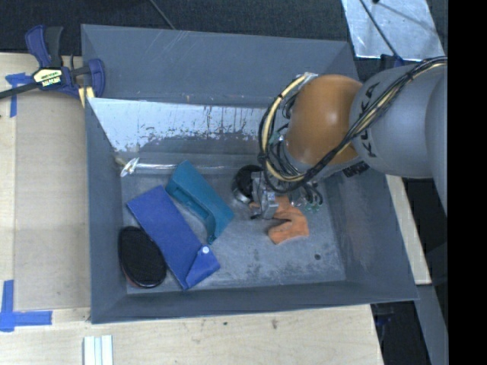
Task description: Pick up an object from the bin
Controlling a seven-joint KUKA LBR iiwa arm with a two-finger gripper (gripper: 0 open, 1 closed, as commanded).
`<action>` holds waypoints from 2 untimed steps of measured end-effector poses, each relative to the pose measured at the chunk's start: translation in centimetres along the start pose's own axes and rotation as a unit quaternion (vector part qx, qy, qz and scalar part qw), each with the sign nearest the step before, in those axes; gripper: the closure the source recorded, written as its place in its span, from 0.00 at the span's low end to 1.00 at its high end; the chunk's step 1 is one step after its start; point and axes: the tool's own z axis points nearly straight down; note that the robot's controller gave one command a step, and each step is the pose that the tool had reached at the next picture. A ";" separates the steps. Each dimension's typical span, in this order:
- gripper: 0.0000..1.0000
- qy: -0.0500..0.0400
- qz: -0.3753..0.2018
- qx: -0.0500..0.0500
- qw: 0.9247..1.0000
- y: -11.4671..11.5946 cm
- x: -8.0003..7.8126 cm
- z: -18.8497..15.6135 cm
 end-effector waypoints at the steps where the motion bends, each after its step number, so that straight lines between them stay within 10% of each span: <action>1: 1.00 0.000 0.000 0.000 1.000 0.0 0.0 0.0; 2: 1.00 0.007 0.004 0.000 1.000 -4.0 4.6 -19.7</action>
Offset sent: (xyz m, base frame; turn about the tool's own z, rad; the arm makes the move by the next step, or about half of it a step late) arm -0.0470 -0.0438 0.2011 0.0061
